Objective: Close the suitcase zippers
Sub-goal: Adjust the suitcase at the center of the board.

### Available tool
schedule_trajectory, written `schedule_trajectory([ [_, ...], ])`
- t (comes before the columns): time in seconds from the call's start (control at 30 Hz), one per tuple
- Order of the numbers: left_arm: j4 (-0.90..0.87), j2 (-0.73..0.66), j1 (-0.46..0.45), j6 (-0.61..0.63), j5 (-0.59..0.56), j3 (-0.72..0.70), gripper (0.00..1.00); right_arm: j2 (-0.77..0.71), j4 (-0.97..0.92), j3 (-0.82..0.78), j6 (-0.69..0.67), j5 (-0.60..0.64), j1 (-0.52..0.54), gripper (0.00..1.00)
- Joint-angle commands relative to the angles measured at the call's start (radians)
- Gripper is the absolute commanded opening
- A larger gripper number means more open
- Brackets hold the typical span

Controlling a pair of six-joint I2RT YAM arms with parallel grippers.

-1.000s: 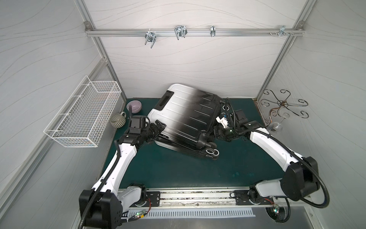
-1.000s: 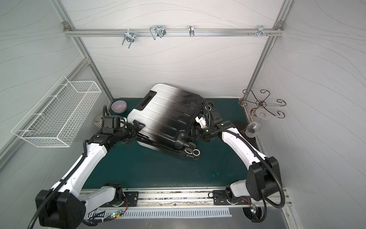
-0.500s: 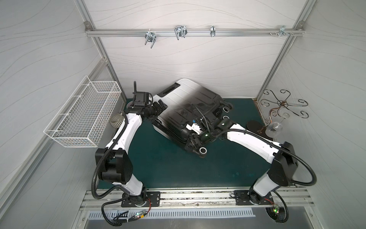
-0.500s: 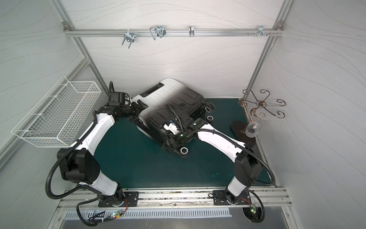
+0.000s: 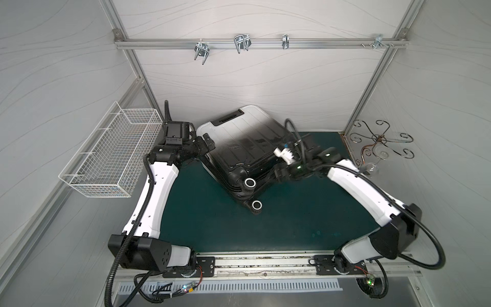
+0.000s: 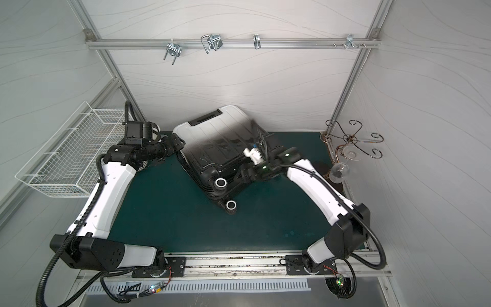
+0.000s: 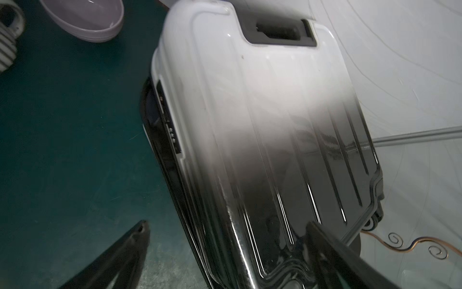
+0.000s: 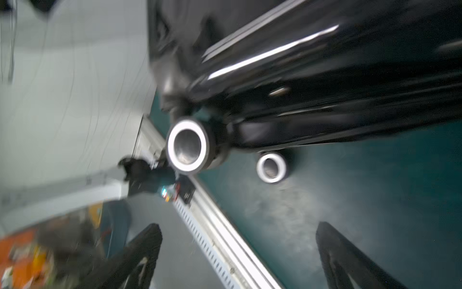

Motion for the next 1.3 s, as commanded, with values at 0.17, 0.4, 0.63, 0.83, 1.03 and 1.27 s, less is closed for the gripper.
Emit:
schedule_trajectory([
  [0.17, 0.107, -0.242, -0.168, -0.18, 0.043, -0.372, 0.99, 0.309, -0.015, 0.339, -0.068, 0.178, -0.256, 0.99],
  [0.4, 0.223, -0.346, -0.147, -0.239, 0.088, -0.514, 0.99, 0.576, -0.002, 0.578, -0.052, -0.235, -0.305, 0.99],
  [0.63, -0.067, -0.143, 0.012, -0.06, 0.116, -0.144, 0.99, 0.39, 0.121, 0.265, 0.007, -0.324, -0.221, 0.99],
  [0.83, -0.244, -0.08, 0.001, 0.035, 0.075, 0.156, 0.99, 0.24, 0.065, 0.097, 0.014, -0.189, -0.01, 0.98],
  [1.03, -0.259, -0.127, -0.111, 0.031, 0.013, 0.126, 0.97, 0.171, 0.194, -0.01, 0.186, -0.242, 0.228, 0.98],
  [1.27, -0.228, -0.225, -0.399, -0.088, -0.104, -0.023, 0.84, -0.068, 0.068, -0.241, 0.093, -0.057, 0.061, 0.95],
])
